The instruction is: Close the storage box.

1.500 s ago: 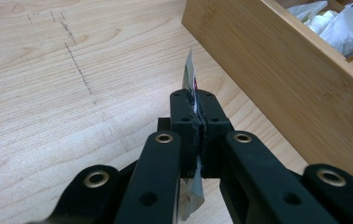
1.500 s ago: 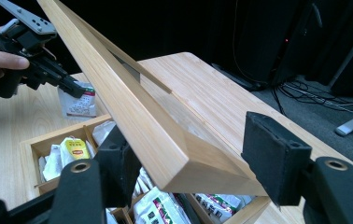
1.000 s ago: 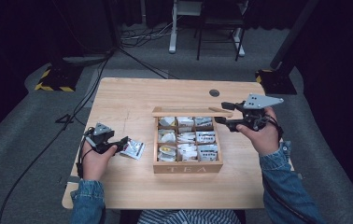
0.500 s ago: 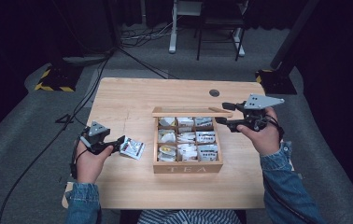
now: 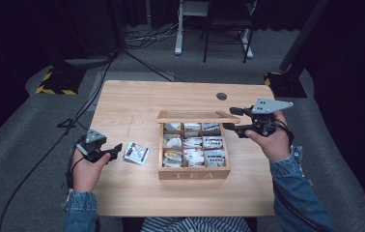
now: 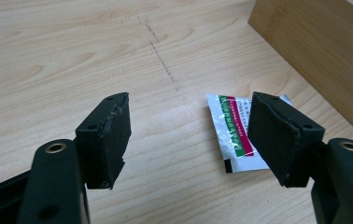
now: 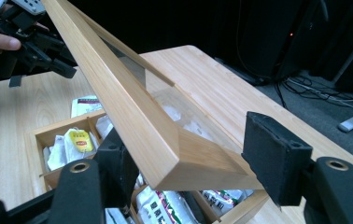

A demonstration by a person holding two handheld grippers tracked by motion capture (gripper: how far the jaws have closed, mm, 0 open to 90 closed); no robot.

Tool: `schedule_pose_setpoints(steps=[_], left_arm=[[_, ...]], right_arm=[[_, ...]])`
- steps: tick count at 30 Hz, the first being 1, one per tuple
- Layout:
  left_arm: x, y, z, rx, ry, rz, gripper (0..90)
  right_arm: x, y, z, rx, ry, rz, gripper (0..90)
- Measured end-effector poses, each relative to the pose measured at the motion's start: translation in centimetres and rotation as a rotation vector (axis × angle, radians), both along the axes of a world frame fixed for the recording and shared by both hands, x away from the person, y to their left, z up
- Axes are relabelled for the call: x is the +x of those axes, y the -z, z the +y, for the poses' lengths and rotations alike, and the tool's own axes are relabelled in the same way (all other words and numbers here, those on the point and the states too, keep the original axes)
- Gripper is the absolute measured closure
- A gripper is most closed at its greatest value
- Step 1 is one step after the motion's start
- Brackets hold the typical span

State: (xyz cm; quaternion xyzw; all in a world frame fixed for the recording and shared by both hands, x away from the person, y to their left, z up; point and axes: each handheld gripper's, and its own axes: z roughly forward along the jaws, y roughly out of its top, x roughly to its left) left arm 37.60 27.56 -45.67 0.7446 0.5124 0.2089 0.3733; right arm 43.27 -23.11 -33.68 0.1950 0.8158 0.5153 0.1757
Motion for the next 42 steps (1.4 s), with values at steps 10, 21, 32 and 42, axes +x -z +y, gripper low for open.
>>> schedule_pose_setpoints(steps=[10,21,32,42], left_arm=[[0.0,1.0,1.2,0.003,-0.026,0.048,30.6],[0.4,2.4,1.8,0.083,-0.046,0.085,29.3],[0.7,3.4,1.7,0.106,-0.025,0.119,28.2],[0.9,3.8,1.4,0.108,0.000,0.140,28.0]], right_arm=[[-0.3,0.2,0.5,-0.040,-0.031,0.014,38.2],[-1.2,0.3,0.7,-0.091,-0.057,0.043,38.4],[-1.7,0.5,1.2,-0.174,-0.086,0.044,35.2],[-2.1,1.0,1.8,-0.238,-0.119,0.064,29.9]])
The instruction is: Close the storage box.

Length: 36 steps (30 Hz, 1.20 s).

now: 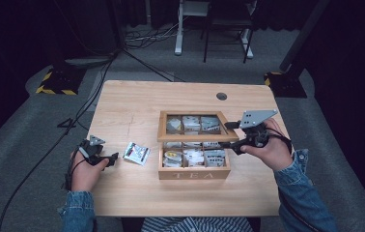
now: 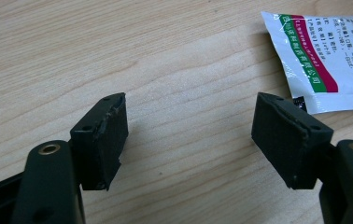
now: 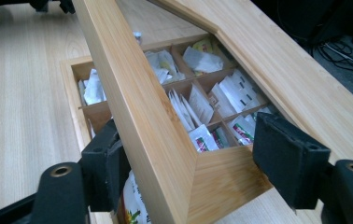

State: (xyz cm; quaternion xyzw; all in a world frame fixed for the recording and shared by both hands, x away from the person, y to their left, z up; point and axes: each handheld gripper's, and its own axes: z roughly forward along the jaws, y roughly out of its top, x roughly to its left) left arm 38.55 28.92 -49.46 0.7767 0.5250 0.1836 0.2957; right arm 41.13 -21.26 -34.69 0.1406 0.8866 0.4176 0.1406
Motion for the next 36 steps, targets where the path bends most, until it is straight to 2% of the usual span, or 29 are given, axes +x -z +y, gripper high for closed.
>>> schedule_pose_setpoints(steps=[21,27,31,36], left_arm=[[0.1,0.2,-0.2,-0.001,0.008,0.001,27.1],[0.1,0.2,-0.1,-0.001,0.008,0.002,27.1],[0.1,0.2,-0.1,-0.002,0.006,0.002,27.1],[0.1,0.2,0.0,-0.004,0.009,0.004,27.2]], right_arm=[[-0.2,1.1,1.0,-0.092,-0.049,-0.001,22.8],[-0.4,1.8,1.7,-0.150,-0.071,-0.005,21.3],[-0.6,2.2,2.1,-0.179,-0.094,0.013,22.0],[-0.7,2.5,2.5,-0.221,-0.103,0.003,21.2]])
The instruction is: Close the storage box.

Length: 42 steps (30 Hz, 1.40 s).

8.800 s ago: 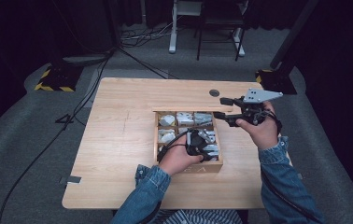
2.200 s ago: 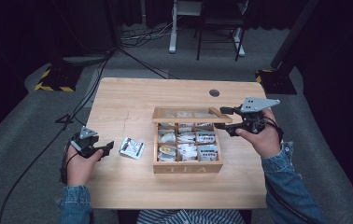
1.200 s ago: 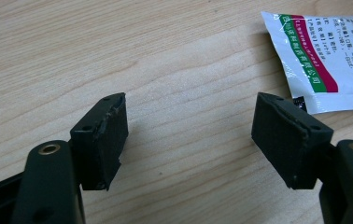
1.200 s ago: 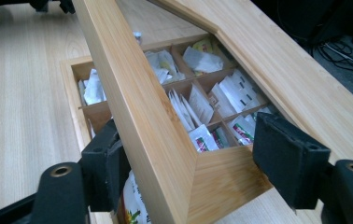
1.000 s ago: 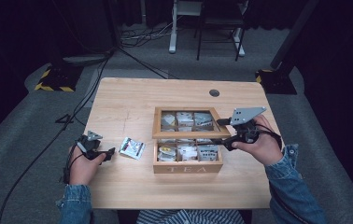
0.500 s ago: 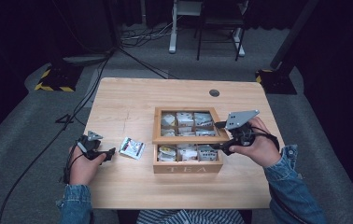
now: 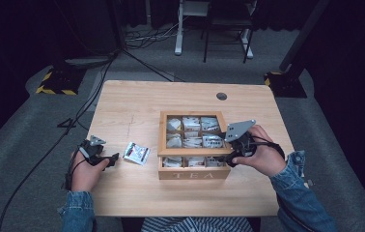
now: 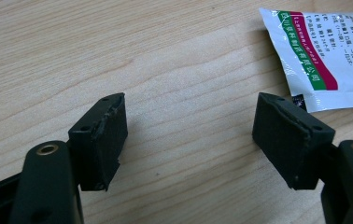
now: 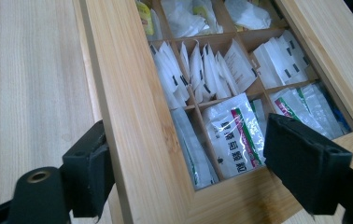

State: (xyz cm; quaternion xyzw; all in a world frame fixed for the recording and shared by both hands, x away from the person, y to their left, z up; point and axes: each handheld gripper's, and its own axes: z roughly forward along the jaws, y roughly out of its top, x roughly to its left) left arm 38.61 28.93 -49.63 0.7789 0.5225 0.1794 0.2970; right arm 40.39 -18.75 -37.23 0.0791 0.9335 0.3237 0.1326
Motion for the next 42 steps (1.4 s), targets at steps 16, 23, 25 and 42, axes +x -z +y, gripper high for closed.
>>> schedule_pose_setpoints(steps=[16,23,25,42], left_arm=[[0.0,0.1,0.0,-0.002,0.002,-0.004,26.9],[0.0,0.1,0.0,-0.003,0.000,-0.004,26.8],[0.0,0.1,0.0,-0.003,0.000,-0.003,26.7],[0.0,0.1,-0.1,-0.001,0.001,-0.006,26.6]], right_arm=[[-0.2,0.8,0.5,-0.063,-0.019,-0.014,18.0],[-0.4,1.3,0.8,-0.086,-0.024,-0.030,16.7],[-0.5,1.5,0.8,-0.094,-0.023,-0.034,16.6],[-1.2,2.9,1.3,-0.143,-0.024,-0.072,15.3]])
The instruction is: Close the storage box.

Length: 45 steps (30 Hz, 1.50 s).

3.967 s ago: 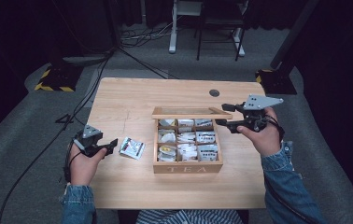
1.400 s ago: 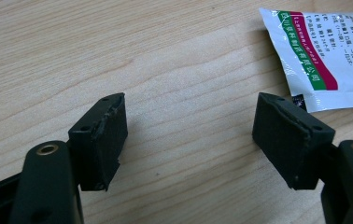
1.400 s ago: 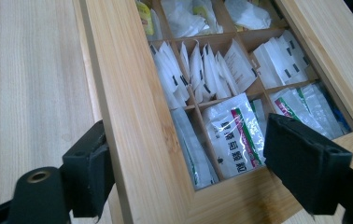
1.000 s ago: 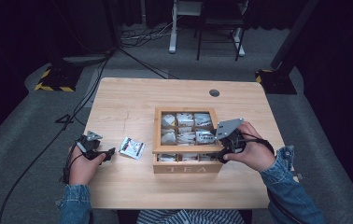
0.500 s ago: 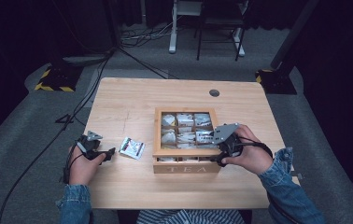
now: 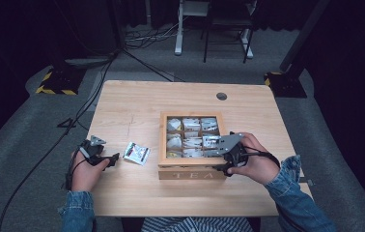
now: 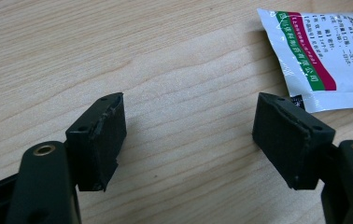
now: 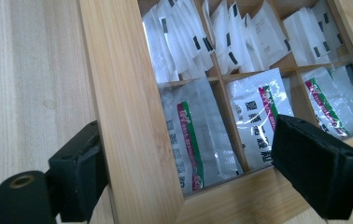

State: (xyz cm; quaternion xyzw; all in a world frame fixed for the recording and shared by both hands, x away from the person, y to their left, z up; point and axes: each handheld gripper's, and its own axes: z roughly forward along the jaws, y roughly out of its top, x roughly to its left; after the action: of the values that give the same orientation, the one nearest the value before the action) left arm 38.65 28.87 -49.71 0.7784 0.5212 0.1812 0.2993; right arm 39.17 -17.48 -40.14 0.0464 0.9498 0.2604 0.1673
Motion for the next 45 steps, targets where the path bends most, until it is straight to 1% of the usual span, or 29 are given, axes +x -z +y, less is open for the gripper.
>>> schedule_pose_setpoints(steps=[5,11,17,27,31,34,36,37,38,39,40,42,45], left_arm=[[0.0,0.0,0.0,-0.005,0.000,0.002,26.6],[0.0,0.0,0.0,-0.002,0.000,0.000,26.6],[0.0,0.0,0.0,-0.007,0.001,0.002,26.6],[-0.1,0.0,0.1,-0.007,0.004,0.002,26.7],[-0.4,0.0,0.2,-0.015,0.001,0.002,26.8],[-0.6,0.0,0.4,-0.015,-0.006,0.003,26.8],[-0.7,0.0,0.5,-0.017,-0.010,0.001,26.8],[-0.8,0.0,0.6,-0.017,-0.009,0.003,26.8],[-0.8,0.0,0.6,-0.019,-0.011,0.005,26.9],[-0.9,0.0,0.6,-0.015,-0.013,0.005,26.8],[-0.9,0.0,0.6,-0.016,-0.014,0.003,26.8],[-0.9,0.0,0.6,-0.014,-0.015,0.001,26.8],[-0.9,0.0,0.6,-0.010,-0.013,0.001,26.9]], right_arm=[[0.0,0.2,0.1,-0.010,-0.001,0.001,14.5],[0.0,0.2,0.1,-0.008,-0.001,0.006,14.4],[0.1,0.3,0.0,-0.004,-0.004,0.011,14.2],[0.2,0.3,-0.2,0.002,-0.012,0.044,14.0],[0.3,0.3,-0.1,-0.009,-0.025,0.074,15.6],[0.3,0.6,0.2,-0.038,-0.032,0.078,15.4],[0.3,0.5,0.3,-0.044,-0.034,0.084,16.1],[0.4,0.4,0.3,-0.025,-0.035,0.101,20.5],[0.4,0.3,0.2,-0.008,-0.040,0.131,25.5],[0.4,0.2,0.1,0.001,-0.040,0.140,25.2],[0.4,0.0,0.0,0.005,-0.036,0.135,22.3],[0.6,-0.2,-0.2,0.016,-0.032,0.136,21.4],[0.8,-0.7,-0.7,0.079,-0.029,0.146,22.2]])
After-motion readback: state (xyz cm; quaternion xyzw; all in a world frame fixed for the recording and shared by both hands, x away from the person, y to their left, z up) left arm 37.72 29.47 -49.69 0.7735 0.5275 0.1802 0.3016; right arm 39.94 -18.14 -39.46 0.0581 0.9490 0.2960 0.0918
